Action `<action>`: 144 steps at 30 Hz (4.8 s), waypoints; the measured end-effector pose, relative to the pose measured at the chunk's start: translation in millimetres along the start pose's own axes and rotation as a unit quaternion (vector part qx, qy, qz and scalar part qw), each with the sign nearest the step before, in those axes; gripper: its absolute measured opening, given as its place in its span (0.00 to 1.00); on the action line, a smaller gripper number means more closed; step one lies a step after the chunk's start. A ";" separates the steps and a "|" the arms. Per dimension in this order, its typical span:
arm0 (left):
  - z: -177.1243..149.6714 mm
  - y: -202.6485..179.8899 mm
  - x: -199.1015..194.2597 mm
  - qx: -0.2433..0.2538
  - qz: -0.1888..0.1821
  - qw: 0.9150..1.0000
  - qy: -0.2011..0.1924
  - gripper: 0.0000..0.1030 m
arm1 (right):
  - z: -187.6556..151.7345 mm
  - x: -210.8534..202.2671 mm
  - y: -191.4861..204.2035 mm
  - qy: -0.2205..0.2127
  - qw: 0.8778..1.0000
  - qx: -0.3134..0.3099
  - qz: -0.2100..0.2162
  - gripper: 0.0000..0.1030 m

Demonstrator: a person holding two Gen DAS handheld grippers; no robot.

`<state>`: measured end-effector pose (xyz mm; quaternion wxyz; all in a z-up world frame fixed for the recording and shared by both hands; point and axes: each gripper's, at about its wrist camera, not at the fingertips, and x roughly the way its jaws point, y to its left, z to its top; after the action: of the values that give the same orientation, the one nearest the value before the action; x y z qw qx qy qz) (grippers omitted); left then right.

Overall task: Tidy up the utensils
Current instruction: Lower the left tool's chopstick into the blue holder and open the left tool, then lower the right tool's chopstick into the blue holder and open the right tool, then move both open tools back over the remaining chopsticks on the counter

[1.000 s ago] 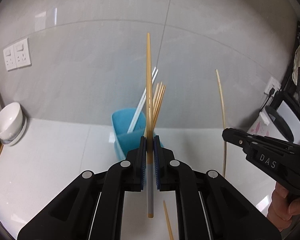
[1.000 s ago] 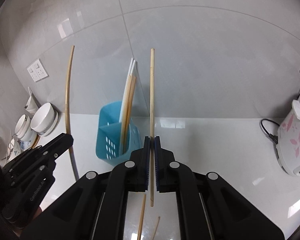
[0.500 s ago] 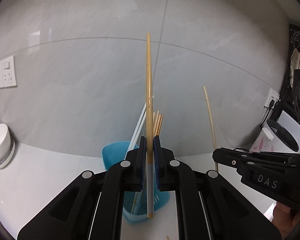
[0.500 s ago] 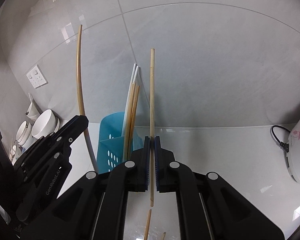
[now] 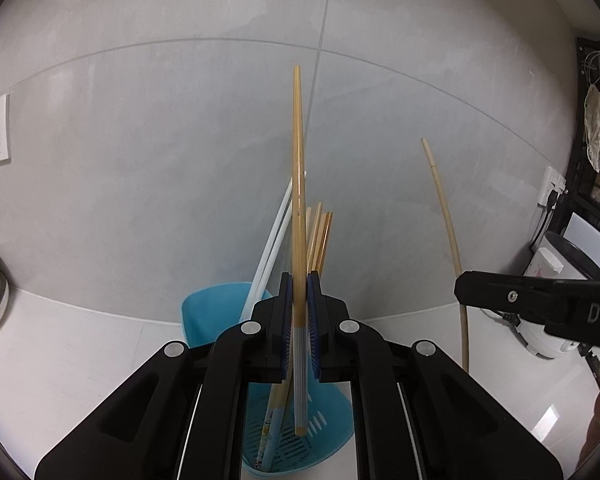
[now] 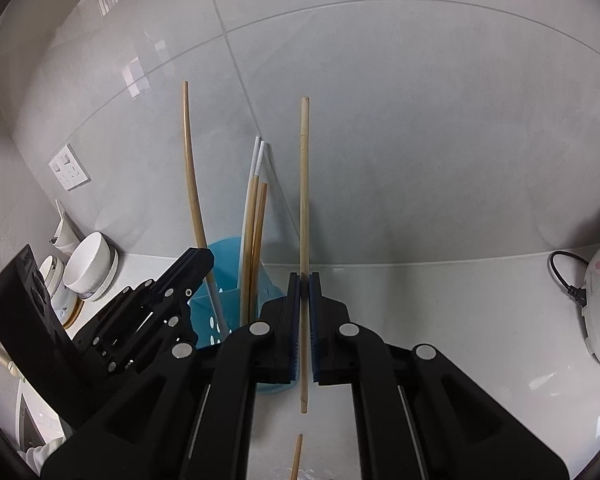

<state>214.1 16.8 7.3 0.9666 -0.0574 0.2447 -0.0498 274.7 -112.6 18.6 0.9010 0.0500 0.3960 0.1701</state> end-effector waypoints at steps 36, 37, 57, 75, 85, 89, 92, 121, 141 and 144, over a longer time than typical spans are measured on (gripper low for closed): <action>-6.1 50.3 -23.0 -0.025 0.067 0.991 0.112 0.77 | 1.1 11.9 24.6 -0.020 0.999 -0.017 0.046 0.04; -5.9 52.2 -23.9 -0.028 0.069 0.991 0.114 0.81 | 1.3 13.6 27.1 -0.022 0.999 -0.018 0.046 0.04; -13.2 78.8 -34.8 -0.047 0.102 0.983 0.147 0.94 | -3.4 45.1 63.1 -0.078 0.995 -0.032 0.046 0.04; -13.6 99.5 -31.3 -0.068 0.115 0.979 0.155 0.94 | -29.2 76.2 59.7 -0.065 0.997 -0.028 0.027 0.04; -12.9 101.7 -31.0 -0.071 0.115 0.979 0.156 0.94 | -34.2 72.1 59.9 -0.054 0.998 -0.034 0.015 0.09; -10.1 98.8 -35.9 -0.071 0.112 0.980 0.152 0.94 | -33.8 58.4 54.4 -0.057 0.998 -0.027 0.008 0.43; -8.7 95.4 -40.8 -0.071 0.109 0.980 0.151 0.94 | -34.8 46.3 46.9 -0.052 0.998 -0.026 0.003 0.52; -89.5 36.1 -90.8 -0.062 0.071 0.963 0.254 0.94 | -149.8 -52.1 -72.0 0.048 0.992 -0.019 -0.119 0.85; -184.5 -27.5 -74.4 -0.039 0.053 0.916 0.396 0.94 | -237.0 -51.3 -119.7 0.217 0.964 0.004 -0.156 0.73; -192.9 -32.3 -73.5 -0.037 0.053 0.909 0.411 0.93 | -243.1 -48.3 -117.7 0.239 0.959 0.009 -0.155 0.66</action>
<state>55.2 -22.7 -122.5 0.7787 -0.0550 0.6249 -0.0090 98.2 -250.5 -139.9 0.7949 -0.0463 0.6041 0.0319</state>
